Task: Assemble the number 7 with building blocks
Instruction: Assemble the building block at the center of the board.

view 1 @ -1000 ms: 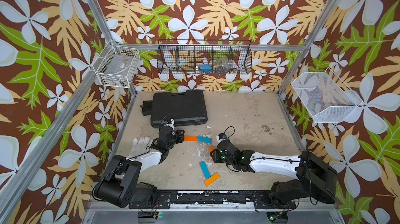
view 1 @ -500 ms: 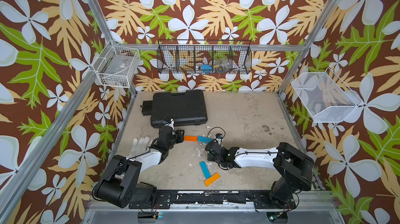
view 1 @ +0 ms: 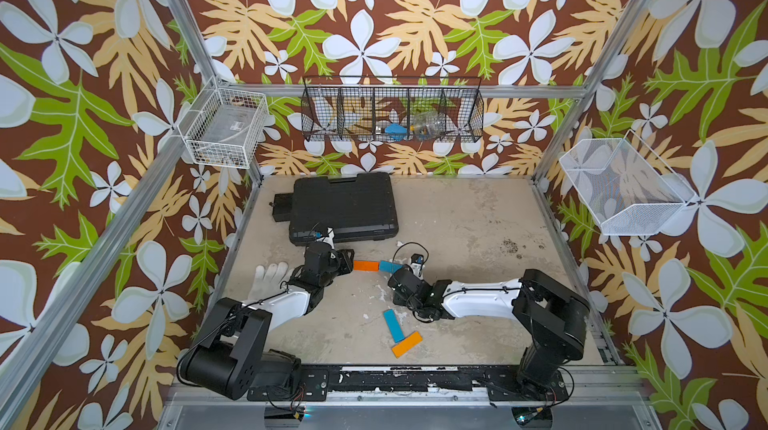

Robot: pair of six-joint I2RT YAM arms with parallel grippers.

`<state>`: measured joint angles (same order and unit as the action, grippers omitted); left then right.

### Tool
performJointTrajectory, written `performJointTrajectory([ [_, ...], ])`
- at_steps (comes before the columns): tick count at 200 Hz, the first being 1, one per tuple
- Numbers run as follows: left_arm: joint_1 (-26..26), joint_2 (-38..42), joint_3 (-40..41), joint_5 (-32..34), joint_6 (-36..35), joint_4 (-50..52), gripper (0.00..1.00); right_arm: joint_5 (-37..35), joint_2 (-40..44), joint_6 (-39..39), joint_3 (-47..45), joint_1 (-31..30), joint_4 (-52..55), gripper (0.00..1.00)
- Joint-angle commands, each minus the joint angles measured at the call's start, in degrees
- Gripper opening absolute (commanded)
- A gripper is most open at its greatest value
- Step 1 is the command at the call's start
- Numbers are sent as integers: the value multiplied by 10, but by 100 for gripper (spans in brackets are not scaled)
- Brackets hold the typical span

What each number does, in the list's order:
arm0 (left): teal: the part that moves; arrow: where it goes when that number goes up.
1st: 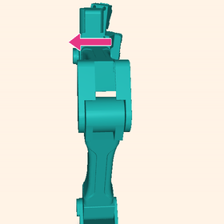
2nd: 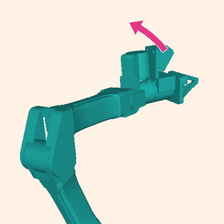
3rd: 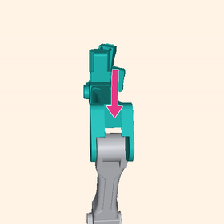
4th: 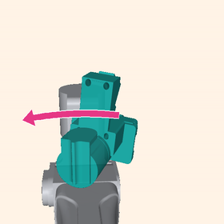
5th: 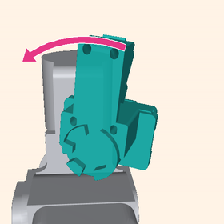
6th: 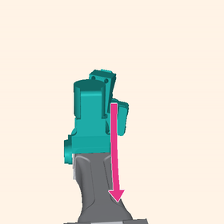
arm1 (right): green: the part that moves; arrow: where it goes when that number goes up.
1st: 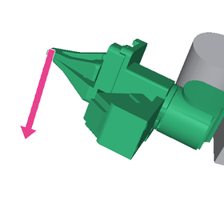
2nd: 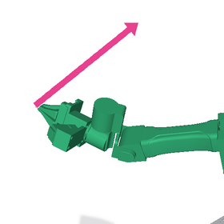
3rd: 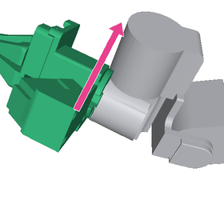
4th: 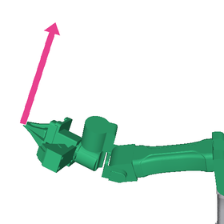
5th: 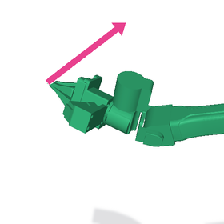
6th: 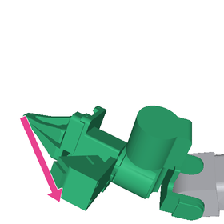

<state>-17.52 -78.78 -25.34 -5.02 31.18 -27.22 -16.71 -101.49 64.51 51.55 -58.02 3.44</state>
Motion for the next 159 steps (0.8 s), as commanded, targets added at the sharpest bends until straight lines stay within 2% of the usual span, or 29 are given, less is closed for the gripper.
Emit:
performJointTrajectory([
  [1, 1, 3, -1, -4, -1, -4, 41, 15, -18, 8, 17, -4, 54, 29],
  [68, 1, 1, -1, -3, -2, -4, 41, -15, -40, 37, 32, -10, 94, 34],
  [111, 2, 2, 0, -3, -2, -4, 41, -13, -43, 69, 32, -10, 100, 33],
  [159, 2, 3, 1, -2, -3, -3, 41, -18, -76, 97, 64, -9, 161, 33],
])
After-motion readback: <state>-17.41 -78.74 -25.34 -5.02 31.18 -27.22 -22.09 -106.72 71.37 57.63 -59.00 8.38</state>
